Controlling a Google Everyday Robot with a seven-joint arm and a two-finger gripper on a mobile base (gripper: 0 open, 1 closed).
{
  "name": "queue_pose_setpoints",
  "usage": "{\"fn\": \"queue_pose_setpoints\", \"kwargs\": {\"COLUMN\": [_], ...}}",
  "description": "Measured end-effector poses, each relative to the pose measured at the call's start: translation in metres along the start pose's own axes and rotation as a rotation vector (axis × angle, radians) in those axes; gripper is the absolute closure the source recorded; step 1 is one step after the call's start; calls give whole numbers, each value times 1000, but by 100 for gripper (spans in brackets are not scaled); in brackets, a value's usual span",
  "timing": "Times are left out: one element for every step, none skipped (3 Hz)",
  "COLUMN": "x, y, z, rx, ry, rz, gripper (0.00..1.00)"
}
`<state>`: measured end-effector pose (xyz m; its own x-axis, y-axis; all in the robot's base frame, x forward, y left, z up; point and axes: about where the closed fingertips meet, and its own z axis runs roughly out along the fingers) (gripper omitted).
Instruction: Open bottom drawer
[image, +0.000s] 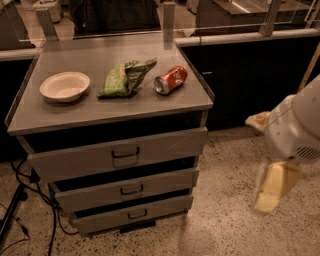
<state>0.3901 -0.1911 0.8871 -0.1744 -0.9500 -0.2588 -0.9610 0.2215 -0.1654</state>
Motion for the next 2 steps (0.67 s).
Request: {"fn": "queue_pose_setpoints", "kwargs": {"x": [9,3], "y": [34,51], "z": [57,101], "rx": [-97,-164], "ry": [-32,-72], "rz": [12,28], "gripper": [0,0]}}
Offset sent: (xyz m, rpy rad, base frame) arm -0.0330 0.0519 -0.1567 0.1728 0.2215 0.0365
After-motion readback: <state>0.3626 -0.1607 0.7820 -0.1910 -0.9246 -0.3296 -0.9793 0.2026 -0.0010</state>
